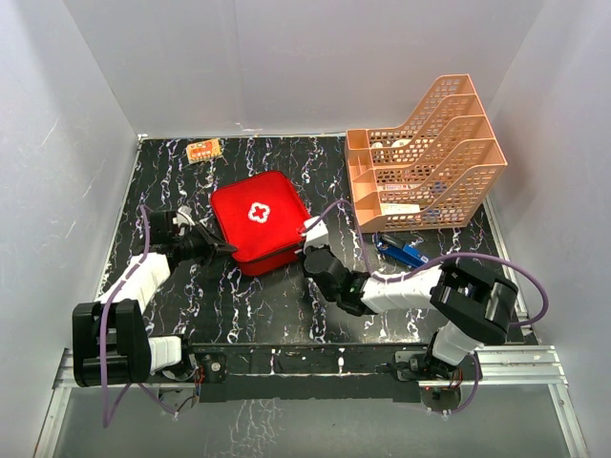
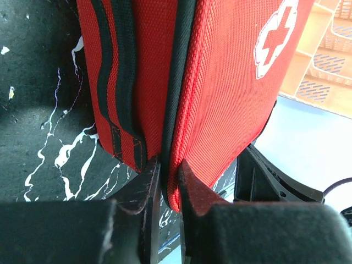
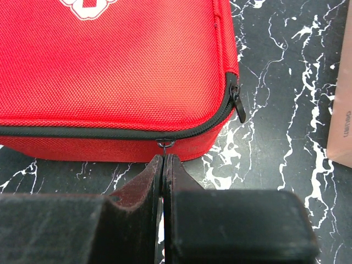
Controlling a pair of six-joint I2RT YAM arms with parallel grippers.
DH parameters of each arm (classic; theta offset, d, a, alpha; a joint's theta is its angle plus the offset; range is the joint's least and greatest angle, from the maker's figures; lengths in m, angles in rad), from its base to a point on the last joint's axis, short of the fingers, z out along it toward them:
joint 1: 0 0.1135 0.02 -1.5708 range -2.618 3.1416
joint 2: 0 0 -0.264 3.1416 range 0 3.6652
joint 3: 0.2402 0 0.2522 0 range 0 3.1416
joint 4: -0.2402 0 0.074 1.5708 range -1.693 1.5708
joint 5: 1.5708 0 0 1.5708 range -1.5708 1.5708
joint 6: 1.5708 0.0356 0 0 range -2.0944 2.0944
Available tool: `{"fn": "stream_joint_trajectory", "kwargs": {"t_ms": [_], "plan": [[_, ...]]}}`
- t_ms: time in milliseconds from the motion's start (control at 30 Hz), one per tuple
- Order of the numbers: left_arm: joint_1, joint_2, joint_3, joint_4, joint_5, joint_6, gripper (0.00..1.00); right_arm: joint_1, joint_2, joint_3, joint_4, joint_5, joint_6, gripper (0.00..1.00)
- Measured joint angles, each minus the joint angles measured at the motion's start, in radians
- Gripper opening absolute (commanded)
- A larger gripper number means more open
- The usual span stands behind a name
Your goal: Organize the medicine kit
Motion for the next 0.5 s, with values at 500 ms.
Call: {"fn": "stream_joint_trajectory", "kwargs": {"t_ms": [500], "plan": [[-0.024, -0.019, 0.036, -0.093, -0.066, 0.029, 0.00, -0.105, -0.065, -0.074, 0.045, -0.050, -0.057, 0.00]]}}
